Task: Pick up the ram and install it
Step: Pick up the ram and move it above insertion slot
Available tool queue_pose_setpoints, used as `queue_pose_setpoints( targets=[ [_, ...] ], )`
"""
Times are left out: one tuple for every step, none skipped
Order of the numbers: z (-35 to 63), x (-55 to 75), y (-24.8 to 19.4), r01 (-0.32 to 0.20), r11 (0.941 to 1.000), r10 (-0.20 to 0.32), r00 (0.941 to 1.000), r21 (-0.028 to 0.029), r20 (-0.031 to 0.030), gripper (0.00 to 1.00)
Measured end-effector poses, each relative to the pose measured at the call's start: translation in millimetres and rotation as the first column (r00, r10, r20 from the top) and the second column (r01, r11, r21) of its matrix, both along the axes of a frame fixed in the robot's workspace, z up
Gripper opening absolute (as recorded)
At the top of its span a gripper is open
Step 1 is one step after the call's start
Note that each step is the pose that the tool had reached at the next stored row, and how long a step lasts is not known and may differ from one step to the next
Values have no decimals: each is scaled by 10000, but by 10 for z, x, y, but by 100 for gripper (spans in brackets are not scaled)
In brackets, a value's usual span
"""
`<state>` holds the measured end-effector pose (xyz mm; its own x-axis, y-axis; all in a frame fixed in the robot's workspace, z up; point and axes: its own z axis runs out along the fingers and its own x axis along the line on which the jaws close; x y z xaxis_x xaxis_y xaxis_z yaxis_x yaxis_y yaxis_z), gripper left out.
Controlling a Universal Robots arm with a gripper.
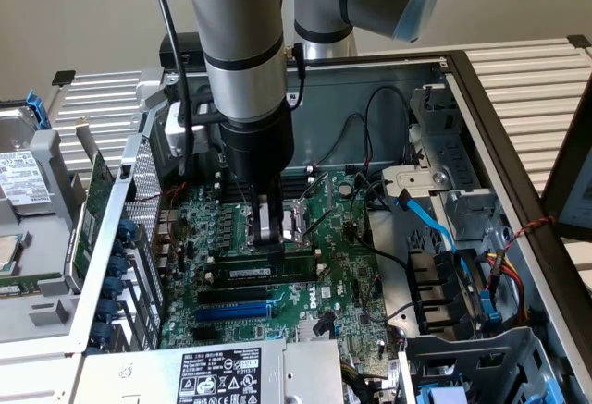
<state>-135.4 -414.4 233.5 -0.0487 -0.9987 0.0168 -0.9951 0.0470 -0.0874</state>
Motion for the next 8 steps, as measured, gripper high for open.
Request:
queue_pose_setpoints(
  targets=[
    [1, -4, 0, 1, 10000, -1, 10000, -20, -2, 21],
    [1, -6, 0, 5, 10000, -5, 10000, -22, -5, 21],
    [2, -10, 0, 16, 10000, -17, 10000, -24, -37, 21],
    [2, -13, 0, 31, 10000, -31, 9999, -22, -111, 21],
    [2, -13, 0, 40, 10000, -41, 9998, -21, -184, 21],
    [3, -14, 0, 51, 10000, -51, 9996, -21, -263, 21],
    [4, -14, 0, 59, 10000, -60, 9994, -24, -350, 21],
    [3, -14, 0, 65, 10000, -66, 9990, -24, -433, 21]
  ],
)
